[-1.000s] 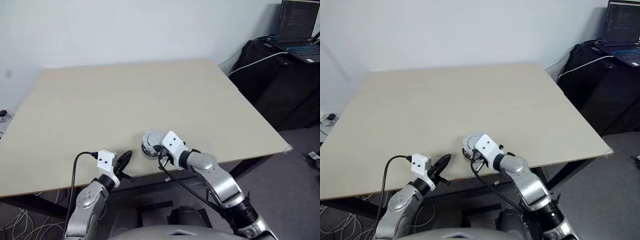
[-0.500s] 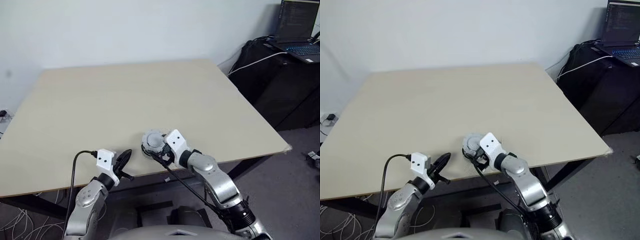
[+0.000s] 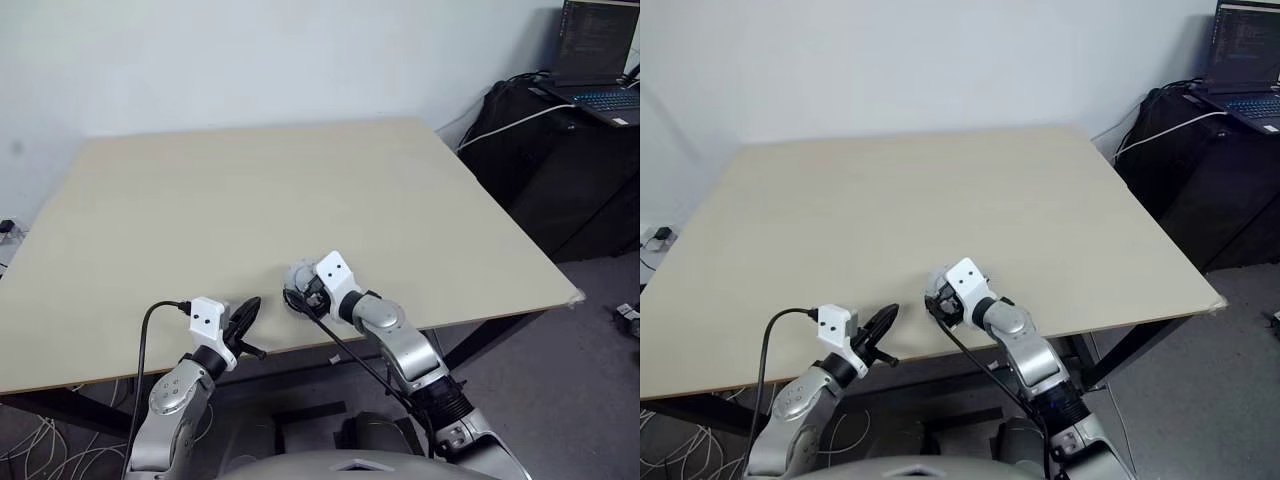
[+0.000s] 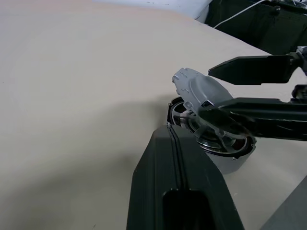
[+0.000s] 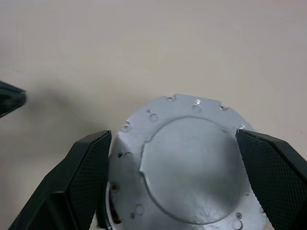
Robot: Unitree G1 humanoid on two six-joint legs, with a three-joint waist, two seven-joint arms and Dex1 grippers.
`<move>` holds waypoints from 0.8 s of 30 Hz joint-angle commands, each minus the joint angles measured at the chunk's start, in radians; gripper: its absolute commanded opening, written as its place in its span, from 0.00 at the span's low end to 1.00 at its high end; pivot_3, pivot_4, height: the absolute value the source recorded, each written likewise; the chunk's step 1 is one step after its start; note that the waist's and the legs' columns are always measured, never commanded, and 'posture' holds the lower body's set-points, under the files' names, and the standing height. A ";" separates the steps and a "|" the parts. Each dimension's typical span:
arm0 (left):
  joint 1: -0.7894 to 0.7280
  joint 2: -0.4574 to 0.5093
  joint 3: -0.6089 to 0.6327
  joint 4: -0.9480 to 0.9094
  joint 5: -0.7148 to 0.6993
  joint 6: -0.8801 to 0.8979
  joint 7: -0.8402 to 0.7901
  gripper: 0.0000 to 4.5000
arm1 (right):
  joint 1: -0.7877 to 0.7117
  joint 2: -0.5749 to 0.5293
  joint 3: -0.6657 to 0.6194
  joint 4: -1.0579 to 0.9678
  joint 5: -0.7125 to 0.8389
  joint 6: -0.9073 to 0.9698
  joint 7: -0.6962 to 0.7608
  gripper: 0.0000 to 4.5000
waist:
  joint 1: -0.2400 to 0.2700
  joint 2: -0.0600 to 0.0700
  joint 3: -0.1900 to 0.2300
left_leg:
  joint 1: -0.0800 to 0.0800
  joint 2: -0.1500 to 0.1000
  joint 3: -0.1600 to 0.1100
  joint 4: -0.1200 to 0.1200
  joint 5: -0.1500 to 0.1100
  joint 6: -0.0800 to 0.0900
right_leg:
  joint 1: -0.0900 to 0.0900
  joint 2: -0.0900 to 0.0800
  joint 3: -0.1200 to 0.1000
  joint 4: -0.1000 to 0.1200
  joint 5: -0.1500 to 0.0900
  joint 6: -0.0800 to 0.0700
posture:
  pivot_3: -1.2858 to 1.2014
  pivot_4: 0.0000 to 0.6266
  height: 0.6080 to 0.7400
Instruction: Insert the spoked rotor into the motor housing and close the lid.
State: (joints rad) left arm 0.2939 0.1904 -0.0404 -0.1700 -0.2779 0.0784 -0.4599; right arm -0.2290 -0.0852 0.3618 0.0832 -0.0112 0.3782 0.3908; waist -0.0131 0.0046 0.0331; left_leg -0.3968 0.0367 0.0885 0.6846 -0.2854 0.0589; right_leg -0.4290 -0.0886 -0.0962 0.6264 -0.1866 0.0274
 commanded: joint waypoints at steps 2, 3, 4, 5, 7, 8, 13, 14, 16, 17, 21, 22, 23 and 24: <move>-0.012 0.005 0.001 -0.052 -0.001 -0.019 -0.003 0.00 | -0.030 0.017 -0.029 0.007 0.003 -0.030 -0.013 0.99 | -0.001 0.000 0.000 | 0.000 0.000 0.000 0.000 0.000 0.000 | 0.000 0.000 0.000 0.000 0.000 0.000 | 0.52 0.00 1.00; -0.012 0.006 0.001 -0.052 -0.001 -0.018 -0.002 0.00 | -0.030 0.019 -0.032 0.010 0.004 -0.031 -0.013 0.99 | -0.001 0.000 0.000 | 0.000 0.000 0.000 0.000 0.000 0.000 | 0.000 0.000 0.000 0.000 0.000 0.000 | 0.52 0.00 1.00; -0.012 0.006 0.002 -0.053 -0.001 -0.018 -0.002 0.00 | -0.030 0.021 -0.034 0.012 0.004 -0.031 -0.013 0.99 | -0.001 0.000 0.000 | 0.000 0.000 0.000 0.000 0.000 0.000 | 0.000 0.000 0.000 0.000 0.000 0.000 | 0.52 0.00 1.00; -0.011 0.006 0.002 -0.054 -0.001 -0.018 -0.002 0.00 | -0.030 0.021 -0.036 0.015 0.004 -0.032 -0.013 0.99 | -0.001 0.000 0.000 | 0.000 0.000 0.000 0.000 0.000 0.000 | 0.000 0.000 0.000 0.000 0.000 0.000 | 0.52 0.00 1.00; -0.011 0.007 0.003 -0.054 -0.001 -0.016 0.000 0.00 | -0.030 0.018 -0.044 0.025 0.004 -0.030 -0.013 0.99 | -0.001 0.000 0.000 | 0.000 0.000 0.000 0.000 0.000 0.000 | 0.000 0.000 0.000 0.001 0.000 0.000 | 0.52 0.00 1.00; -0.011 0.007 0.003 -0.054 -0.001 -0.015 0.001 0.00 | -0.030 0.016 -0.047 0.029 0.003 -0.028 -0.013 0.99 | -0.001 0.000 0.000 | 0.000 0.000 0.000 0.000 0.000 0.000 | 0.000 0.000 0.000 0.000 0.000 0.000 | 0.52 0.00 1.00; -0.009 0.011 0.006 -0.056 -0.004 -0.013 0.001 0.00 | -0.025 0.014 -0.053 0.036 0.003 -0.009 -0.011 0.90 | -0.002 0.000 0.000 | 0.000 0.000 0.000 0.000 0.000 0.000 | 0.000 0.000 0.000 0.001 0.000 0.000 | 0.52 0.00 1.00; -0.009 0.012 0.006 -0.056 -0.004 -0.013 0.001 0.00 | -0.024 0.014 -0.053 0.036 0.002 -0.007 -0.011 0.85 | -0.001 0.000 0.000 | 0.000 0.000 0.000 0.000 0.000 0.000 | 0.000 0.000 0.000 0.001 0.000 0.000 | 0.52 0.00 1.00; -0.008 0.012 0.006 -0.056 -0.004 -0.012 0.002 0.00 | -0.024 0.015 -0.054 0.034 0.002 0.000 -0.011 0.73 | 0.000 0.001 0.000 | 0.000 0.000 0.000 0.000 0.000 0.000 | 0.000 0.000 0.000 0.001 0.000 0.000 | 0.52 0.00 1.00; -0.008 0.013 0.006 -0.056 -0.004 -0.012 0.001 0.00 | -0.023 0.016 -0.055 0.033 0.003 0.006 -0.011 0.71 | 0.000 0.001 0.000 | 0.000 0.000 0.000 0.000 0.000 0.000 | 0.000 0.000 0.000 0.001 0.000 0.000 | 0.52 0.00 1.00; -0.007 0.014 0.006 -0.057 -0.004 -0.011 0.002 0.00 | -0.022 0.019 -0.058 0.028 0.013 0.021 -0.005 0.71 | 0.000 0.001 -0.001 | 0.000 0.000 0.000 0.000 0.000 0.000 | 0.000 0.000 0.000 0.001 0.000 0.000 | 0.52 0.00 1.00; -0.007 0.014 0.006 -0.057 -0.004 -0.011 0.002 0.00 | -0.022 0.019 -0.058 0.028 0.013 0.022 -0.005 0.71 | 0.000 0.001 -0.001 | 0.000 0.000 0.000 0.000 0.000 0.000 | 0.000 0.000 0.000 0.001 0.000 0.000 | 0.52 0.00 1.00; -0.006 0.014 0.006 -0.057 -0.004 -0.010 0.002 0.00 | -0.022 0.018 -0.058 0.026 0.012 0.024 -0.006 0.71 | 0.000 0.001 -0.001 | 0.000 0.000 0.000 0.000 0.000 0.000 | 0.000 0.000 0.000 0.001 0.000 0.000 | 0.52 0.00 1.00; -0.006 0.013 0.006 -0.057 -0.004 -0.010 0.003 0.00 | -0.021 0.017 -0.057 0.024 0.013 0.026 -0.005 0.71 | 0.000 0.001 -0.001 | 0.000 0.000 0.000 0.000 0.000 0.000 | 0.000 0.000 0.000 0.001 0.000 0.000 | 0.52 0.00 1.00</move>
State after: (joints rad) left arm 0.2951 0.1997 -0.0397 -0.1732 -0.2783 0.0785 -0.4584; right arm -0.2374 -0.0683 0.3227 0.1361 -0.0024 0.3982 0.3887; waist -0.0132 0.0056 0.0324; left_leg -0.3964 0.0369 0.0888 0.6848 -0.2854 0.0588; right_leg -0.4289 -0.0883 -0.0958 0.6270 -0.1865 0.0275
